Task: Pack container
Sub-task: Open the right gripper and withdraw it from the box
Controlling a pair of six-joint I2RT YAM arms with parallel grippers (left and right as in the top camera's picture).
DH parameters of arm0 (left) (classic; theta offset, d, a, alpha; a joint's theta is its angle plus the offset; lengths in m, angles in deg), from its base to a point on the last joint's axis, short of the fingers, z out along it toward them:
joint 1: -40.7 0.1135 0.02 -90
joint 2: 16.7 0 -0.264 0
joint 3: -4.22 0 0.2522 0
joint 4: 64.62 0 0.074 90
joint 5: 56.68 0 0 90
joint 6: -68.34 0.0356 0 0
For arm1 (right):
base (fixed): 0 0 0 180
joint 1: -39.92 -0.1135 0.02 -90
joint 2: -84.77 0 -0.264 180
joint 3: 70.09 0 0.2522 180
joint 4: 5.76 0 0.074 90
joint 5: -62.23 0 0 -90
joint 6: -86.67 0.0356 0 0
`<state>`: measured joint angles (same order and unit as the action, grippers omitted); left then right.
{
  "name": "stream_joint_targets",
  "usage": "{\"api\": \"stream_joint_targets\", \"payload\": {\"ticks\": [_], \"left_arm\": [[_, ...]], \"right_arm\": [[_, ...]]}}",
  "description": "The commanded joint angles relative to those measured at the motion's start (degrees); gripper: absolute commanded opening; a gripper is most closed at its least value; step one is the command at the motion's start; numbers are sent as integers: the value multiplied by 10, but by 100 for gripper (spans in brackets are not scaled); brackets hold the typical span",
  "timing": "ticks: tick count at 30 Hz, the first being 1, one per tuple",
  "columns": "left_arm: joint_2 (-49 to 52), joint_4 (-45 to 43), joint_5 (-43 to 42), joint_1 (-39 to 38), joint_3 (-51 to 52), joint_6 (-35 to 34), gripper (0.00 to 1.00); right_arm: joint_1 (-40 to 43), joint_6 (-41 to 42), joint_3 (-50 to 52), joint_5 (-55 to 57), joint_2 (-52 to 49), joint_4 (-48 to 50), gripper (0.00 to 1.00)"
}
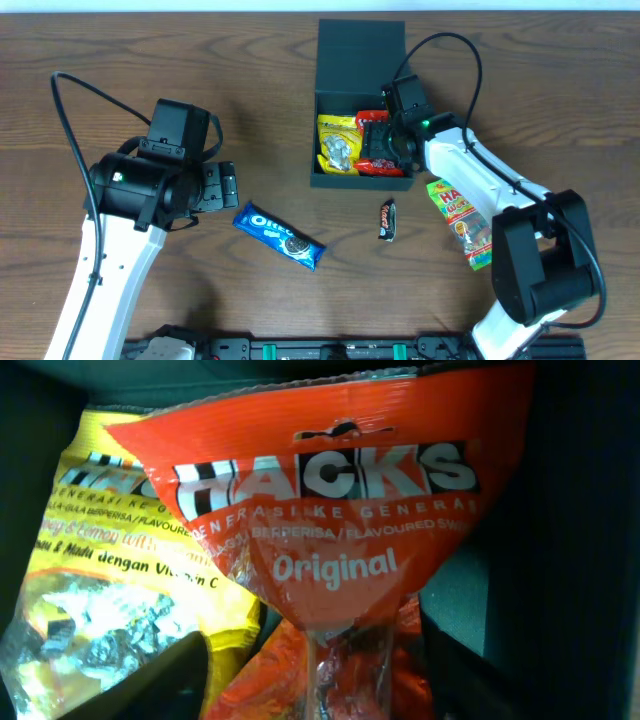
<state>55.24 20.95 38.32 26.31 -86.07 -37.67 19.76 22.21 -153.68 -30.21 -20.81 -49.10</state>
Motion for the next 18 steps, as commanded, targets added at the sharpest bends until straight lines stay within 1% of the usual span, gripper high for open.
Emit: {"api": "stream_joint_targets", "payload": {"ticks": [1, 3, 5, 9, 12, 15, 18], "left_arm": [[-3, 2, 12, 2, 0, 9, 95], [-3, 2, 12, 2, 0, 11, 95], [-3, 2, 12, 2, 0, 13, 95], [-3, 2, 12, 2, 0, 13, 95], [-3, 2, 12, 2, 0, 13, 95], [-3, 2, 12, 2, 0, 13, 95], [-3, 2, 12, 2, 0, 12, 95]], "right_arm": [[-3, -17, -23, -13, 13, -16, 78], [-3, -25, -40, -15, 30, -39, 87], [-3, -46, -64, -14, 54, -69, 99], [-3, -99, -107, -14, 125, -131, 99], [1, -124, -111, -11, 187, -173, 99], [13, -146, -111, 23, 243, -243, 99], [30, -195, -110, 58, 277, -319, 99]]}}
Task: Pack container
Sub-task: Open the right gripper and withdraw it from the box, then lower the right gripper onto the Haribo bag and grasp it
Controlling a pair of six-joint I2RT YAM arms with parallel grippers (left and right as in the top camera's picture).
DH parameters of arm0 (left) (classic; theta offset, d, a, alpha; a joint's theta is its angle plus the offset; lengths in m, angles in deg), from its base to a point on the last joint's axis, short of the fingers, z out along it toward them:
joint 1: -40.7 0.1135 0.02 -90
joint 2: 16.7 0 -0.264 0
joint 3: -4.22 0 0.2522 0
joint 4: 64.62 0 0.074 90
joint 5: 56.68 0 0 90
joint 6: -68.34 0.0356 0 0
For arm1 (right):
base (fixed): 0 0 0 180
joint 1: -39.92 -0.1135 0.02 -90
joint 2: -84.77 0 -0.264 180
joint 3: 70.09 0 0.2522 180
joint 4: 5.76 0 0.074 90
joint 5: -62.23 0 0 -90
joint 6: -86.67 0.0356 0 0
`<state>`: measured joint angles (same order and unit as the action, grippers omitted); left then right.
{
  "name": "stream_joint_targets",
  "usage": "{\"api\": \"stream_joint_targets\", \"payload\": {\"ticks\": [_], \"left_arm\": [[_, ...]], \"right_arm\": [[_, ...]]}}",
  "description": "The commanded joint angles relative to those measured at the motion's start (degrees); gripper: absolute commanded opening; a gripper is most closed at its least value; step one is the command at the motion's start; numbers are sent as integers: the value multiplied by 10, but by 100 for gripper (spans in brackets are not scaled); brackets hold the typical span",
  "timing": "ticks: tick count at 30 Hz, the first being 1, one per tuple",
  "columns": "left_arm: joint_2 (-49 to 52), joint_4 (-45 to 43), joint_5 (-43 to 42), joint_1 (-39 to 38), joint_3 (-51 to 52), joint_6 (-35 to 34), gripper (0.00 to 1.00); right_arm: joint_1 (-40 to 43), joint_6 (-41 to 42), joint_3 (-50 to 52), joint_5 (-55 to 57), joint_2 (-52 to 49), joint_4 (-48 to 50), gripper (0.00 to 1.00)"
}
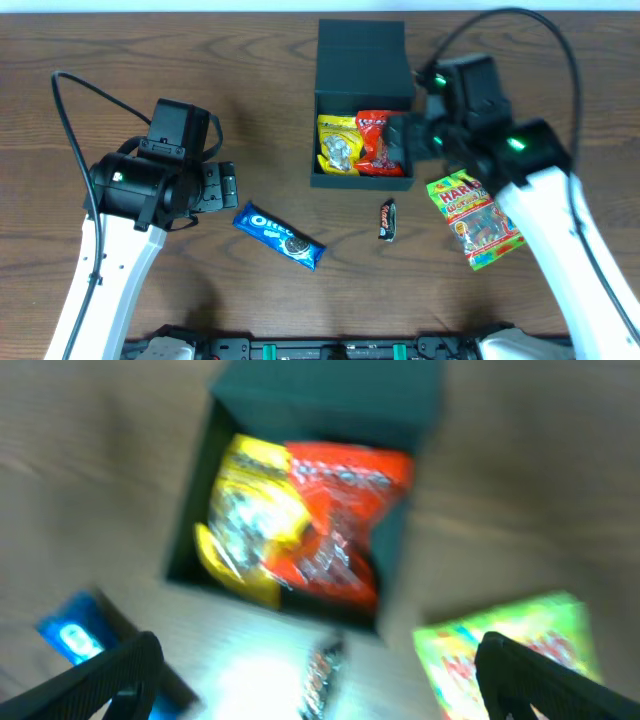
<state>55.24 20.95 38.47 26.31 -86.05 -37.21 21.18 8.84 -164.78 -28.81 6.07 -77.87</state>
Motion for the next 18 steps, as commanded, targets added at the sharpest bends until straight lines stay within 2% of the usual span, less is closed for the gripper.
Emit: {"api": "stream_joint_targets", "payload": {"ticks": [1, 5, 11, 18], "left_arm": [[-3, 2, 10, 2, 0, 8, 95], [-3, 5, 10, 2, 0, 8, 95], [-3, 10, 10, 2, 0, 8, 95], [-3, 10, 10, 2, 0, 8, 95]], "right_arm": [[22, -84, 1, 51, 13, -54, 99], [50, -140, 3, 56, 9, -114, 99], [115, -149, 5, 71, -8, -169, 99], [193, -149, 51, 61, -8, -141, 99]]}}
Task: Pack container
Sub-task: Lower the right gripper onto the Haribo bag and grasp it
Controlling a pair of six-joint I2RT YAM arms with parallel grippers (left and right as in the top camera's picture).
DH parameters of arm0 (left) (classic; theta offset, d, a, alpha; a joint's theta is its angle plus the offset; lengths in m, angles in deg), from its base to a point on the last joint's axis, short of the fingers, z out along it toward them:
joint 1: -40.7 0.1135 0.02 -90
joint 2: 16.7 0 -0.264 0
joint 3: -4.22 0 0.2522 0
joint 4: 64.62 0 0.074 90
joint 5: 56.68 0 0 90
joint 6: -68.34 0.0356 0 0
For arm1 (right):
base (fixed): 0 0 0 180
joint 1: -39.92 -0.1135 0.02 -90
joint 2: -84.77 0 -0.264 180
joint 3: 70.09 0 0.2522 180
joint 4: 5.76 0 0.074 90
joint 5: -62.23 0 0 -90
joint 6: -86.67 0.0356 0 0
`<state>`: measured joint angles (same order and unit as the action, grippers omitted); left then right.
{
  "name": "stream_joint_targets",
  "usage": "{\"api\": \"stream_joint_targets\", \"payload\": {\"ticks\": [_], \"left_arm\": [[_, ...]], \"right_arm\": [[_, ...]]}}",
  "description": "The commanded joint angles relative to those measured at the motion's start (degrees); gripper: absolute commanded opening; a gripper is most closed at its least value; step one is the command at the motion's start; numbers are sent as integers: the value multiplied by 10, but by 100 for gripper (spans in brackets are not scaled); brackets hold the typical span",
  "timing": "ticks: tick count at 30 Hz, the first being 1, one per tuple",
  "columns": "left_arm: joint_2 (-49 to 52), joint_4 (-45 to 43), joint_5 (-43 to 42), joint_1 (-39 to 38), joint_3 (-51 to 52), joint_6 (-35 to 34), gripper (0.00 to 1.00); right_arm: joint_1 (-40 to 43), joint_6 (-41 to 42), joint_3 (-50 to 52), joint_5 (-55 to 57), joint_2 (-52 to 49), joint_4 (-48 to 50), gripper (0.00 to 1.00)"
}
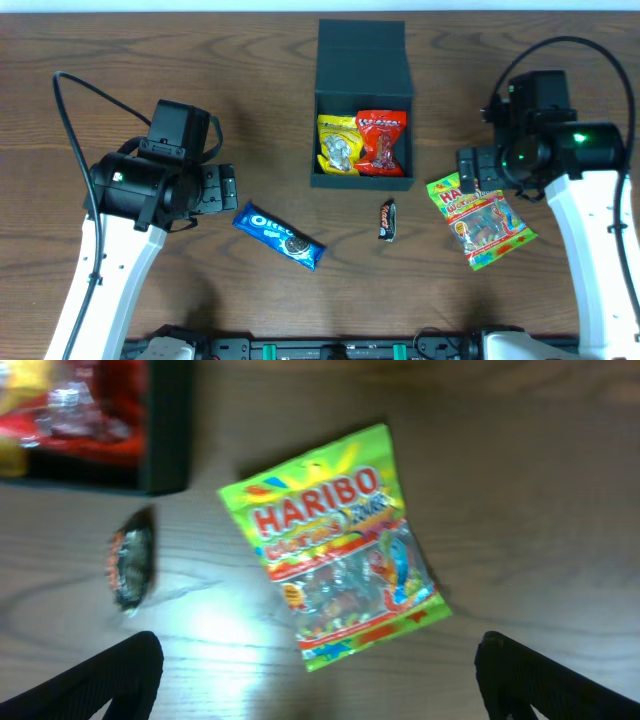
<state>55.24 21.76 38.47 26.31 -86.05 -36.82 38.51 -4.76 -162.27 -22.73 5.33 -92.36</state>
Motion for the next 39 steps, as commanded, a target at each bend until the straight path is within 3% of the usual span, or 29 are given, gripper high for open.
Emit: {"api": "stream_joint_targets", "payload": {"ticks": [1, 7, 16, 30, 39], "left_arm": [[-3, 2, 10, 2, 0, 4, 95], [-3, 2, 10, 2, 0, 4, 95], [-3, 2, 10, 2, 0, 4, 95], [-3, 3, 10, 2, 0, 4, 95], [-3, 2, 10, 2, 0, 4, 95]], "right_arm": [[27, -16, 43, -6, -1, 14, 99], [38, -69, 141, -27, -1, 102, 99], [38, -155, 148, -40, -17, 153, 99], [65, -158, 148, -26, -158, 169, 99], [92, -158, 156, -12, -182, 169, 99]]}}
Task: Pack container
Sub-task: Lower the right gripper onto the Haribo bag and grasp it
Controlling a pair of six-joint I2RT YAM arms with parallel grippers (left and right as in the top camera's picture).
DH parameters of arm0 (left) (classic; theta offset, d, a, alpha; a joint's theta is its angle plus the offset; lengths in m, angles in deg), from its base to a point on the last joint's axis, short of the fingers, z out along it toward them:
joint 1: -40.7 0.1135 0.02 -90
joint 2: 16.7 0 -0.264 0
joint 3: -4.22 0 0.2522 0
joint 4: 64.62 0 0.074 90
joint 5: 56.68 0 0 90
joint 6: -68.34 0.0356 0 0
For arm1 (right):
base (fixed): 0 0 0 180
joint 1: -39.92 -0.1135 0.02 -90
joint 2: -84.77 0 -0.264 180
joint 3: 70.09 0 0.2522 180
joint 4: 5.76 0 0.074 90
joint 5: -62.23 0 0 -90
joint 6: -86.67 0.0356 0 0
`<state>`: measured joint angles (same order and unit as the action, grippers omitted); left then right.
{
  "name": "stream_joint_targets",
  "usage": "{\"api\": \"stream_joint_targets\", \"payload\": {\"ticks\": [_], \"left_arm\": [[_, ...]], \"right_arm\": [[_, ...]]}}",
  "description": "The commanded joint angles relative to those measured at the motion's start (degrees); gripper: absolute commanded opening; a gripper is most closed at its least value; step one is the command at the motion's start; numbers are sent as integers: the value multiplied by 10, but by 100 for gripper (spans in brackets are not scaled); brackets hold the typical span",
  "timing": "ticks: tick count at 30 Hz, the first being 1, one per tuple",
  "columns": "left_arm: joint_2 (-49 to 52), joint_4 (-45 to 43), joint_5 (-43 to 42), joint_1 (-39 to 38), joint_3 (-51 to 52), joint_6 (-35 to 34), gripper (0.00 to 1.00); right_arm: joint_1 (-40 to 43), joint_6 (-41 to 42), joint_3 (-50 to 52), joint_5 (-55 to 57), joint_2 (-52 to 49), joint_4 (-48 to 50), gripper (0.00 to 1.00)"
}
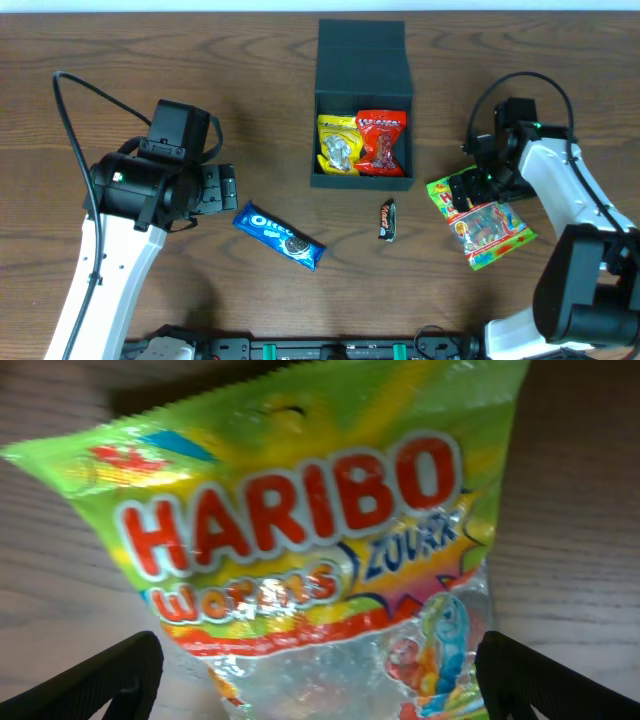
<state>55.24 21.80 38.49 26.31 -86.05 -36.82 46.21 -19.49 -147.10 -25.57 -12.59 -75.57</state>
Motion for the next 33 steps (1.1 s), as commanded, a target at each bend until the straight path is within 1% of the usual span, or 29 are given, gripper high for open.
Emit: {"api": "stream_joint_targets", "payload": {"ticks": [1, 9, 21, 26, 33], "left_arm": [[-3, 2, 10, 2, 0, 4, 95], [-3, 1, 10, 2, 0, 4, 95], [-3, -5, 10, 2, 0, 4, 95], [-3, -9, 10, 2, 0, 4, 95], [-3, -9, 9, 2, 0, 4, 95]], "right_arm": [[21, -10, 5, 23, -3, 2, 99], [65, -11, 8, -16, -3, 3, 99], [56, -10, 23, -47, -3, 1, 99], [38, -6, 45, -47, -3, 22, 99], [22, 14, 49, -4, -3, 29, 99]]}}
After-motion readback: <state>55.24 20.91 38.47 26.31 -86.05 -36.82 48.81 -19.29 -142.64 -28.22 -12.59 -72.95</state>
